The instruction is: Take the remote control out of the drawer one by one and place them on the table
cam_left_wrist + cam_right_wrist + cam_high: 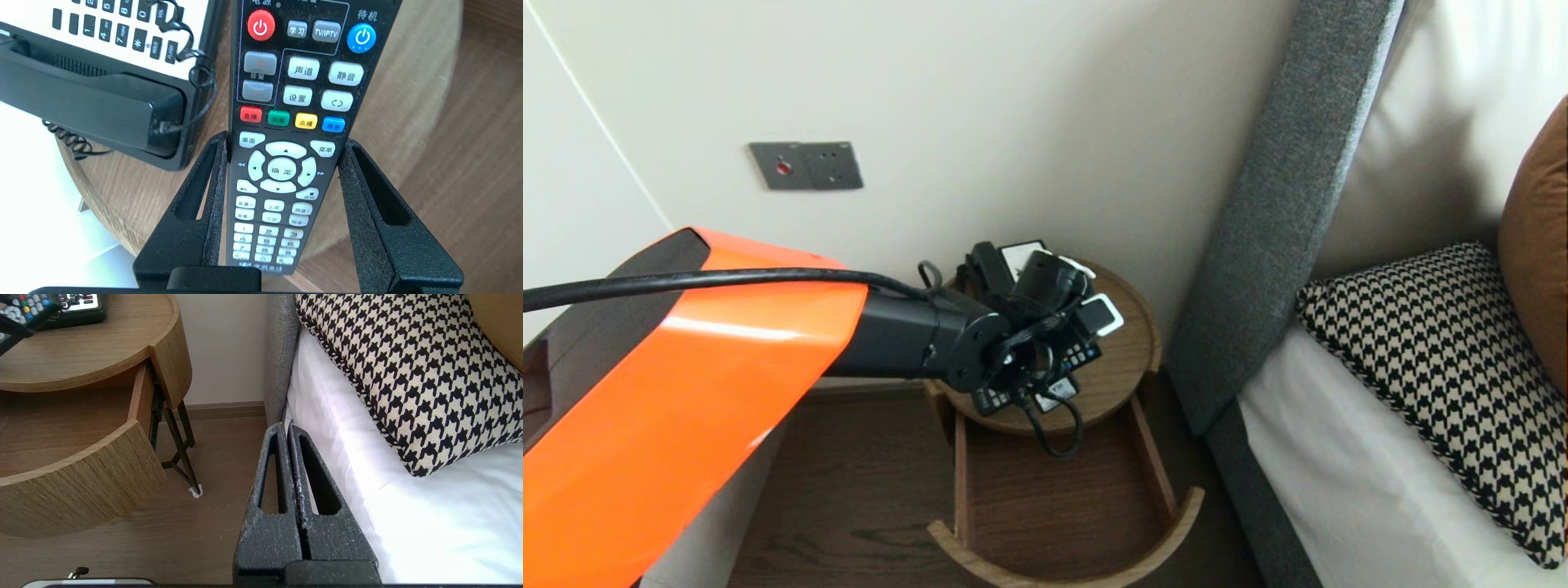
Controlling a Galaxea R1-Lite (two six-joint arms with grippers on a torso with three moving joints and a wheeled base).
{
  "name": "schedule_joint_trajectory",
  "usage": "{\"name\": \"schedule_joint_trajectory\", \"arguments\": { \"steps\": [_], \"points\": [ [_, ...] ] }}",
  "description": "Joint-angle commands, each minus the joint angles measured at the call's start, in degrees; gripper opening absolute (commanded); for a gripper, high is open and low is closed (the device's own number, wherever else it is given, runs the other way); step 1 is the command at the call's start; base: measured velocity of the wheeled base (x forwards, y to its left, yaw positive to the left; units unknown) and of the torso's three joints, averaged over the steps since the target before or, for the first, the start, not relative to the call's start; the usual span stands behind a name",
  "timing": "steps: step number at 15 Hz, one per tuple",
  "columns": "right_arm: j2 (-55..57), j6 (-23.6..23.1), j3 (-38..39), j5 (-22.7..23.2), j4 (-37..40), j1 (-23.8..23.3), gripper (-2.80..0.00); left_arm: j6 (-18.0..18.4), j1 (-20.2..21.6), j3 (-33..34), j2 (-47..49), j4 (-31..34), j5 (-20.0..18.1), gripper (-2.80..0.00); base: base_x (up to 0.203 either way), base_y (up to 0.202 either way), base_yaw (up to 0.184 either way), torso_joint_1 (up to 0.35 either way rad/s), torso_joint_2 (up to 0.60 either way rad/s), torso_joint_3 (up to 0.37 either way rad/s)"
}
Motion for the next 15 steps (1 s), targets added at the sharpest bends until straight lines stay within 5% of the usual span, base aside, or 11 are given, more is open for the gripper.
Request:
{"name": "schedule_joint_trajectory", "arguments": {
  "steps": [1, 15],
  "points": [
    [0.0, 0.0, 0.0, 0.0, 0.0, 0.0, -2.8, 0.2, 0.1, -1.4, 1.6, 0.3, 0.1, -2.8, 0.0, 0.0, 0.0, 0.0, 0.0, 0.0],
    [0.0, 0.0, 0.0, 0.0, 0.0, 0.0, -2.8, -0.4, 0.8, -6.4, 7.3, 1.1, -0.6, -2.8, 0.0, 0.0, 0.0, 0.0, 0.0, 0.0]
  ]
}}
